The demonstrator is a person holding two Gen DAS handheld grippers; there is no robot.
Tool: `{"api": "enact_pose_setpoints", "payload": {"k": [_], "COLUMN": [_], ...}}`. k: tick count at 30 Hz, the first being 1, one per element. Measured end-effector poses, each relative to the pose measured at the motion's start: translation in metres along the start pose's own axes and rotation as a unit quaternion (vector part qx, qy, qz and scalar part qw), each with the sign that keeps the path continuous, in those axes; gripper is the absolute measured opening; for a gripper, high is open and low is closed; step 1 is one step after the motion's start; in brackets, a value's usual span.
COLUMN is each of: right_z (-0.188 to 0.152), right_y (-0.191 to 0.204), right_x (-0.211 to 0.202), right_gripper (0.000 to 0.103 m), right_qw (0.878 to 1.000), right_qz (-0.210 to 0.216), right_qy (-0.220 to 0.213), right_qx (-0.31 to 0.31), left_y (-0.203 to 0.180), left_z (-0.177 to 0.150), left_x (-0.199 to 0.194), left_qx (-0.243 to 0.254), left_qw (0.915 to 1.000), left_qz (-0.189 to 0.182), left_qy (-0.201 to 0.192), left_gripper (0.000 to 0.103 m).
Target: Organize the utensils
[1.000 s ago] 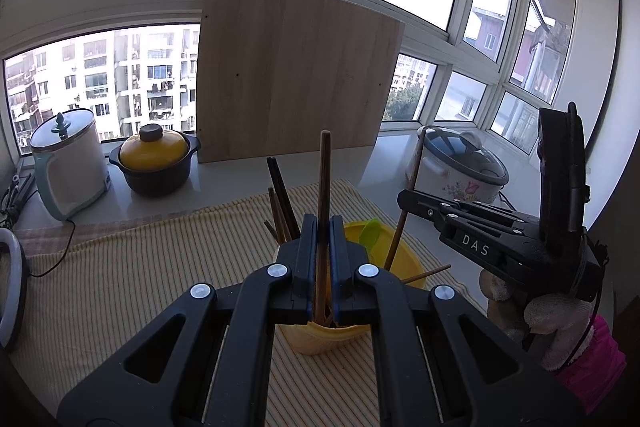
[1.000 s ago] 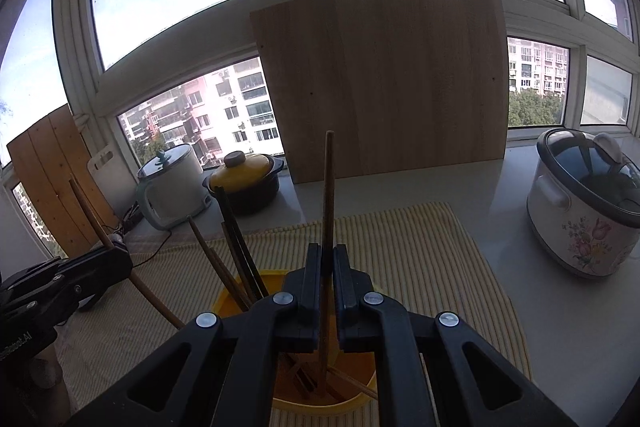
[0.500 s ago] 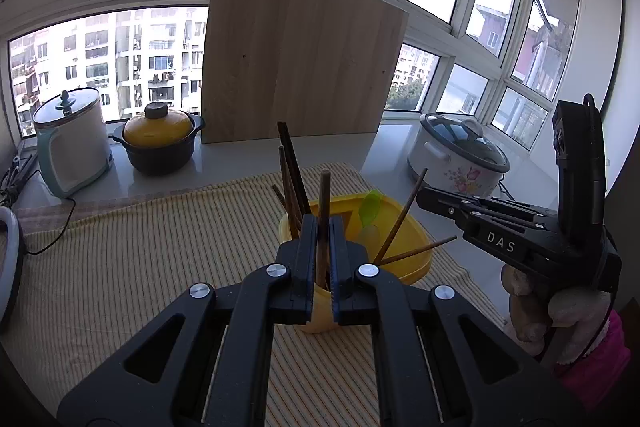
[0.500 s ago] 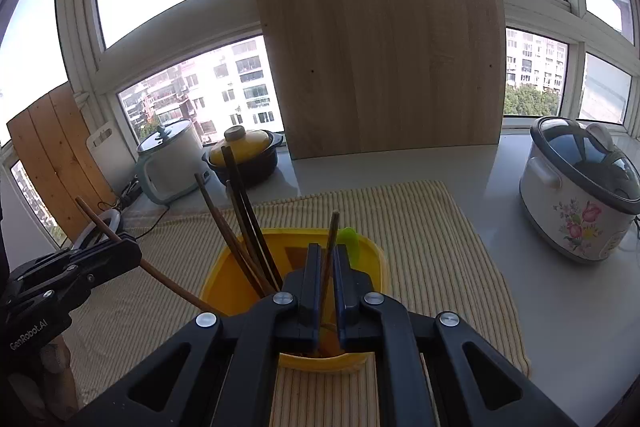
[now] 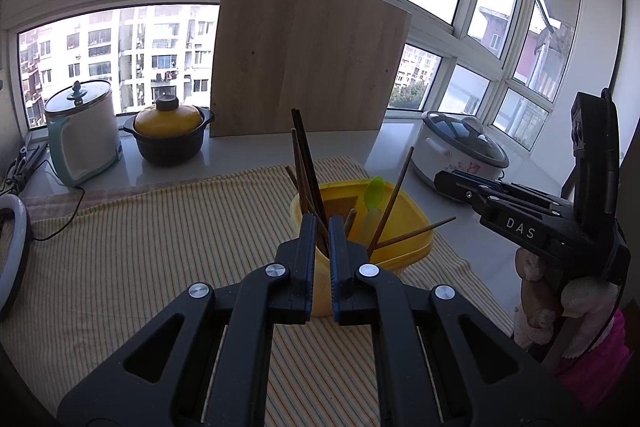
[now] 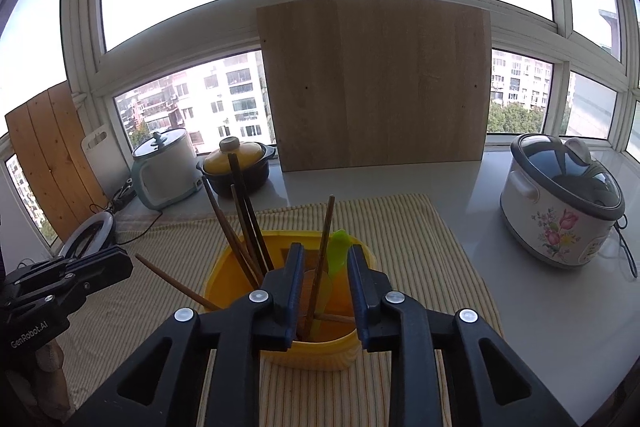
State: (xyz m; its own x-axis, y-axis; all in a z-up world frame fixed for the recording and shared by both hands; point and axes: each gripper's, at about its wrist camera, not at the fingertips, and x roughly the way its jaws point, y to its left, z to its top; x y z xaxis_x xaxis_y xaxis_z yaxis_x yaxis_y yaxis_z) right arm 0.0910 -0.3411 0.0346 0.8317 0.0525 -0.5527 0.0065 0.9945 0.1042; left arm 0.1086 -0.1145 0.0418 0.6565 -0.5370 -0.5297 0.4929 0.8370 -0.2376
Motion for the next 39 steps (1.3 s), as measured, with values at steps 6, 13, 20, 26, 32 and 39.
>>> {"api": "enact_pose_setpoints", "payload": {"k": [6, 13, 20, 26, 32, 39], "right_z": [0.0, -0.002, -0.005, -0.012, -0.023, -0.035], "right_y": [0.005, 0.01, 0.018, 0.021, 0.024, 0.028], "right_x": [-0.017, -0.037, -0.052, -0.062, -0.068, -0.079], "right_gripper": [0.029, 0.053, 0.071, 0.087, 0.097, 0.103], "right_qw": [1.0, 0.999, 0.998, 0.996, 0.996, 0.994], "right_qz": [-0.008, -0.017, -0.021, -0.033, -0.039, -0.057], "right_qy": [-0.021, -0.045, -0.066, -0.08, -0.08, -0.096], "right_qx": [-0.003, 0.0, -0.006, -0.002, -0.003, 0.007], "left_y": [-0.002, -0.005, -0.011, -0.016, -0.017, -0.013], "left_z": [-0.005, -0.01, -0.015, -0.023, -0.037, -0.051], "left_x": [-0.017, -0.037, -0.054, -0.067, -0.077, -0.085], "left_qx": [0.009, 0.018, 0.031, 0.051, 0.048, 0.033], "left_qw": [0.9998, 0.9988, 0.9967, 0.9935, 0.9915, 0.9892], "left_qz": [0.01, 0.026, 0.048, 0.074, 0.095, 0.12], "left_qy": [-0.017, -0.038, -0.058, -0.07, -0.075, -0.077], "left_gripper": [0.021, 0.04, 0.078, 0.087, 0.099, 0.103]}}
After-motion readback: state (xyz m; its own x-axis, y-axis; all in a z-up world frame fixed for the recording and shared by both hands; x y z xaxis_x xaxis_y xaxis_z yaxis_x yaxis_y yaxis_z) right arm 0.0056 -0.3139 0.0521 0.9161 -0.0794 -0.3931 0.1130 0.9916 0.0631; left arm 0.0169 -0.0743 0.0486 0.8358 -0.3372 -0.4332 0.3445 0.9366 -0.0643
